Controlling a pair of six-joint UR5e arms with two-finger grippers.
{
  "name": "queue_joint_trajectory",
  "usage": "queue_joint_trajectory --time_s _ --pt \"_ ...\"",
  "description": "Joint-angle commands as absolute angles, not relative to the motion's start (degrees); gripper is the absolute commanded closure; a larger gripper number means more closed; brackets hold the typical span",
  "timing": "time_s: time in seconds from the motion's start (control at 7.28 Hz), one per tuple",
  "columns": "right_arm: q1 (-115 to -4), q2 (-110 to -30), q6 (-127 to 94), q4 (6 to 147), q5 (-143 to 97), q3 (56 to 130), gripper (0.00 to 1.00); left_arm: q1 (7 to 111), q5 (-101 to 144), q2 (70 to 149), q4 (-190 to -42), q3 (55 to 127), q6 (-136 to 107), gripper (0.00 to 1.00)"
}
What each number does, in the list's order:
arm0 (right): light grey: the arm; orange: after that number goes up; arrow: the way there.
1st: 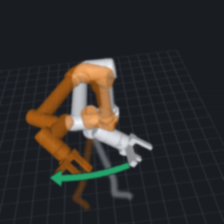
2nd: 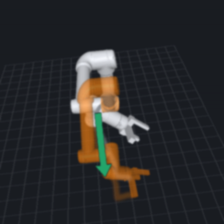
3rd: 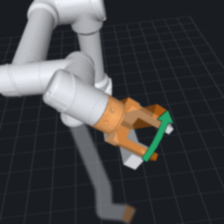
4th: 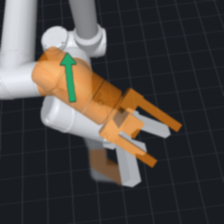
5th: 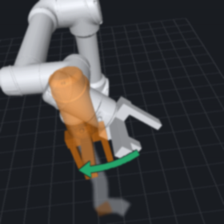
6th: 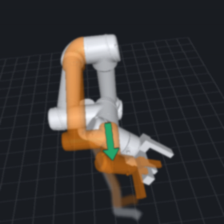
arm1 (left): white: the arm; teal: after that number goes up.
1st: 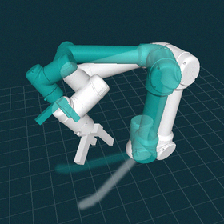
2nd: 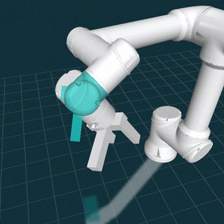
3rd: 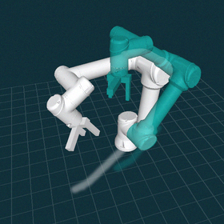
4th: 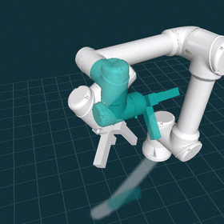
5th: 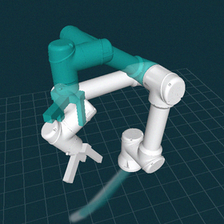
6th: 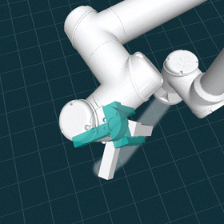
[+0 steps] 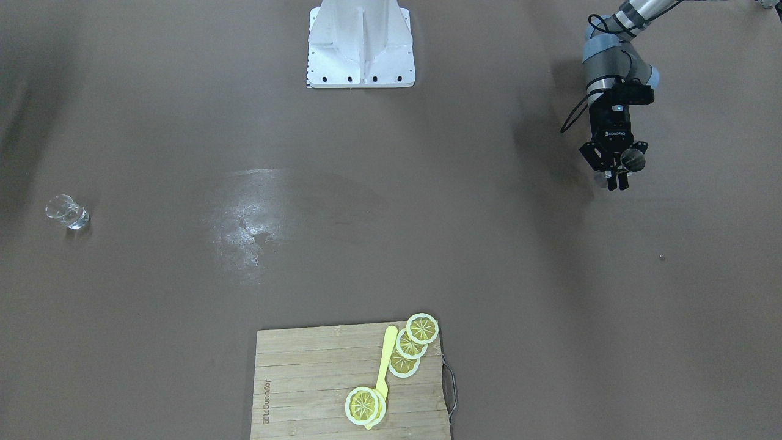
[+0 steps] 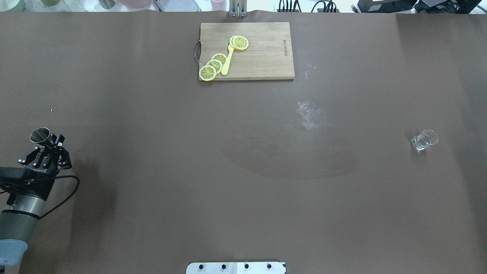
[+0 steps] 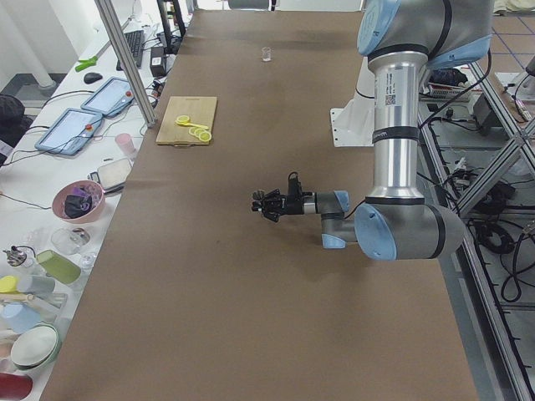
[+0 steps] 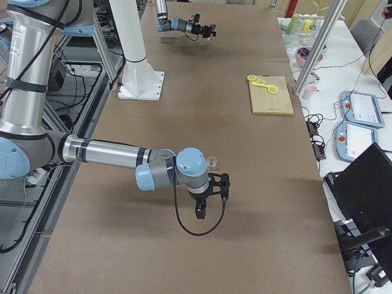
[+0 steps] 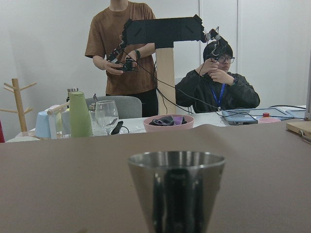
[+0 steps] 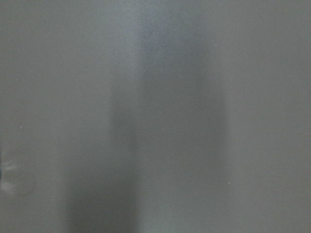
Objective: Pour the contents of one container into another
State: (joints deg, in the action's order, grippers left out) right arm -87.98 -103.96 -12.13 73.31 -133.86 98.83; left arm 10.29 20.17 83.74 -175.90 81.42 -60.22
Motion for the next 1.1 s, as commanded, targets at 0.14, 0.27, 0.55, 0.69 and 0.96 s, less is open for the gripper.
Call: queue_joint_trajectory --time_s 0.14,0.27,0.55,0.69,0.96 --pt "-83.2 -104.2 -12.1 83.7 -137.1 102.4 0.0 10.3 20.3 84.1 -175.9 80.7 -60.3 0.71" --pt "-80.3 -103.9 -12.0 83.8 -136.4 103.0 0.0 10.3 20.3 84.1 -175.9 80.4 -60.3 0.71" --pt "-79.3 -107.7 -9.8 83.9 -136.8 105.8 0.0 10.3 20.3 84.2 -175.9 80.4 -60.3 0.7" --pt "-79.5 -108.0 -5.7 84.0 -137.0 106.7 0.0 10.3 20.3 84.1 -175.9 80.4 -60.3 0.7" --pt "-80.0 -107.7 -5.2 94.8 -135.8 112.2 0.0 10.3 20.4 84.1 -175.9 80.4 -60.3 0.67"
